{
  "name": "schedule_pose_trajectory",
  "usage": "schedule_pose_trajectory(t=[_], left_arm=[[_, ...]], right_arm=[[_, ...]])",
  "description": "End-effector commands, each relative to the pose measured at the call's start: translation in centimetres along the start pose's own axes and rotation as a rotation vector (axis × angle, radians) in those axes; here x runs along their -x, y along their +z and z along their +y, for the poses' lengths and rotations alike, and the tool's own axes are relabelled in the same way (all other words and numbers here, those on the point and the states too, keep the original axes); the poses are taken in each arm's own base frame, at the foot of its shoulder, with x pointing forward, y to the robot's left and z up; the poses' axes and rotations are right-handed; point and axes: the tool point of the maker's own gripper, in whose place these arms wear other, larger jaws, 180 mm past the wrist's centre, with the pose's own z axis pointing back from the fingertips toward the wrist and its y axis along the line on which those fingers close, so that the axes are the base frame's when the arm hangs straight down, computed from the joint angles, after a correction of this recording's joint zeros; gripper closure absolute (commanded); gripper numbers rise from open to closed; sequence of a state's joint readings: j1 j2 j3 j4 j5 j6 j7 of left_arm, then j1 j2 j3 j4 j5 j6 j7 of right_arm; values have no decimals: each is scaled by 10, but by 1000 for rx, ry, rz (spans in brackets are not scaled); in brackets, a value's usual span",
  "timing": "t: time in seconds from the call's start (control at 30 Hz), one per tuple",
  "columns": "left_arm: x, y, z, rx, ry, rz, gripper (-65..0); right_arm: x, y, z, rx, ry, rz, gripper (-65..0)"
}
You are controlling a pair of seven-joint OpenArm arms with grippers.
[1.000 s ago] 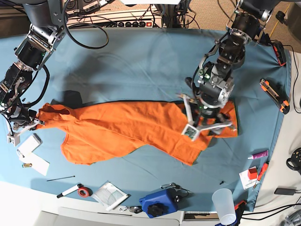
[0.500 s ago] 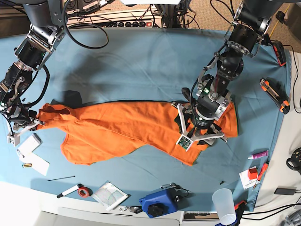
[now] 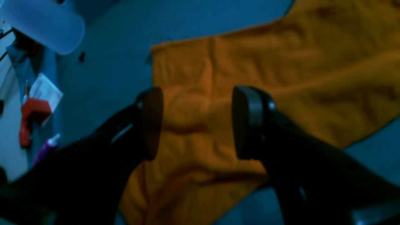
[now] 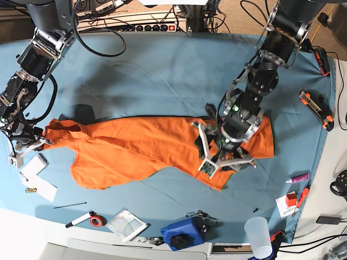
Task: Layout the t-shirt on the table in an organized manner, then fold the t-shirt properly
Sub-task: 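Release and regrasp the shirt edge with the left gripper, then hold the shirt with both grippers, keeping it stretched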
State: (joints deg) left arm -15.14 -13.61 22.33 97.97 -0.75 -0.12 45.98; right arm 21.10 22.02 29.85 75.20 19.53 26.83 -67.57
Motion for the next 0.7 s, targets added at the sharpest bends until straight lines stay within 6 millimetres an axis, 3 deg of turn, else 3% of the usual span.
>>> schedule_pose_trajectory(t=[0.0,0.67], left_arm=[[-22,1,10,-27,-4,-63,-350],[-13,-10,11,-18,8,-23,-350]], right_arm=[[-22,9,-7,14,7,-57,0],[-23,9,-6,14,6,-60,0]])
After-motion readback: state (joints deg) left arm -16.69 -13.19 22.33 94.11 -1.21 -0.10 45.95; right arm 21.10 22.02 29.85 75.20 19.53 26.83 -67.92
